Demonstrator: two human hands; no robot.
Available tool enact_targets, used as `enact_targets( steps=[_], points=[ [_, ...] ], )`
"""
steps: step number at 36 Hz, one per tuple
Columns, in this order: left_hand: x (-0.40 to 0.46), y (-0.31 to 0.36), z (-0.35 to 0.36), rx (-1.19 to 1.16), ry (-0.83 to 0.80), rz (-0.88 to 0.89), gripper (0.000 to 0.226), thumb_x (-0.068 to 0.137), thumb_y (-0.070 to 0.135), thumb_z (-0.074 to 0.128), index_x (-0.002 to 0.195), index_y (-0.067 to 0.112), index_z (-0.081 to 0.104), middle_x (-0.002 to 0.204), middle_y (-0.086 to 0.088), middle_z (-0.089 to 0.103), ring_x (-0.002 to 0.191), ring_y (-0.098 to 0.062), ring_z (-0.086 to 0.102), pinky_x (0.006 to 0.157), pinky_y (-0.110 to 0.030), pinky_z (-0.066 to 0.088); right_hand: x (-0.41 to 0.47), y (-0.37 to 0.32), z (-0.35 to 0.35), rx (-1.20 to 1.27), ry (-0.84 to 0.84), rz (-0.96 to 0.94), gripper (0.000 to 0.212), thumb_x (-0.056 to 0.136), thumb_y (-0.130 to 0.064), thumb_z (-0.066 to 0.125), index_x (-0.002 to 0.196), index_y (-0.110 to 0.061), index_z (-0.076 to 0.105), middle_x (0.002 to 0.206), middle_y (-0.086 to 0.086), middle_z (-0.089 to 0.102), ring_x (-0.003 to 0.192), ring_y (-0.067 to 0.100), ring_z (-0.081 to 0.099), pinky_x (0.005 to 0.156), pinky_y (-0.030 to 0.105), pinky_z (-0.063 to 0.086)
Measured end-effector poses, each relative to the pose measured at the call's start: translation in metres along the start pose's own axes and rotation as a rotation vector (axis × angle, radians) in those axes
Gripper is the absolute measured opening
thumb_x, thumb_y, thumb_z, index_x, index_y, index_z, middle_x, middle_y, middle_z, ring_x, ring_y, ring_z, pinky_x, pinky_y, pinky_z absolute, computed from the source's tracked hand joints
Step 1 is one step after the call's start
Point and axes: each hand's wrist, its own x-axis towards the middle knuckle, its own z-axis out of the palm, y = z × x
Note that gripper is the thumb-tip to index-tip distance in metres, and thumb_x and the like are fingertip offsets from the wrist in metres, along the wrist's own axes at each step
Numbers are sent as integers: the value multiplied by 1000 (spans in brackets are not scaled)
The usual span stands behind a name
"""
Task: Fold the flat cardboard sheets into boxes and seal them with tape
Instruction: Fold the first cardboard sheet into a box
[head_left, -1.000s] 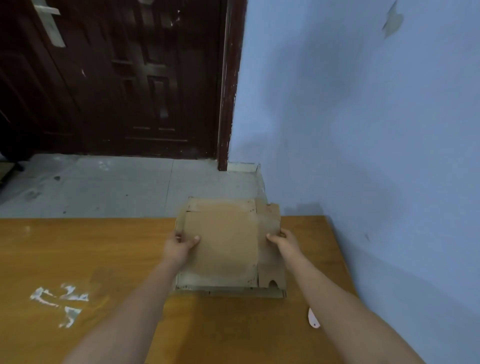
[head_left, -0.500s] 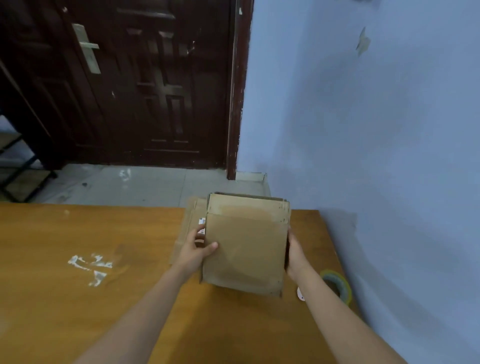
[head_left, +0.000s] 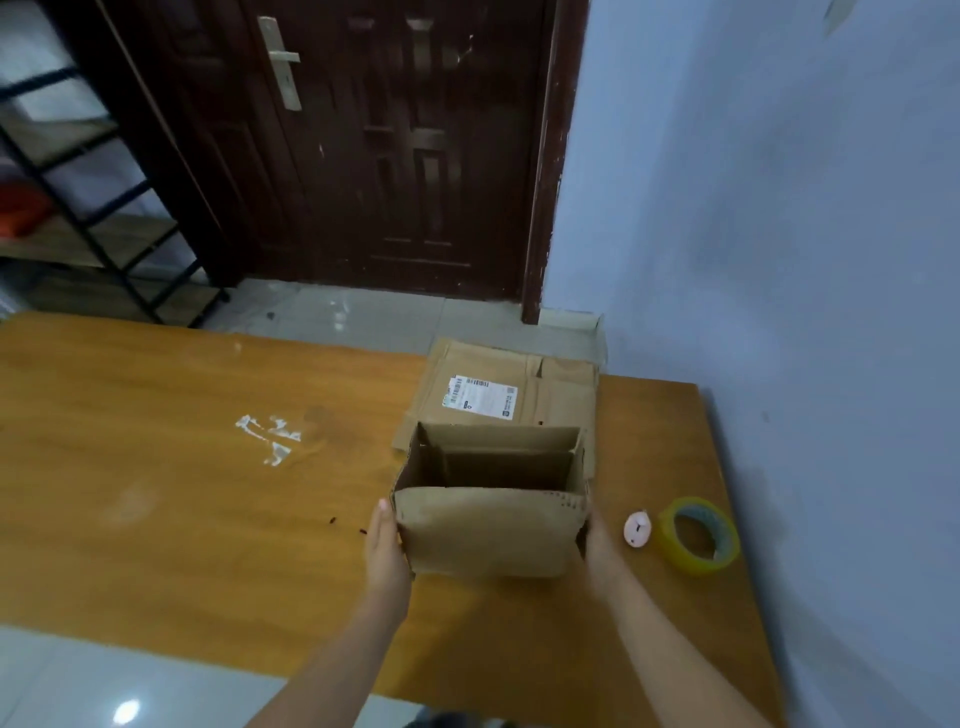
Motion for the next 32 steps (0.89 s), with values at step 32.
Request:
enact_targets(
  steps=[32],
  points=[
    [28,61,-3,555,-447,606,23,89,4,60,91,27,62,98,3,51,89,-4,51,71,-9,42,-90,-106,56,-1079,11,-474,39,92,-11,55,127,-28,53,126,-20,42,120,-7,33,104,12,28]
  ],
)
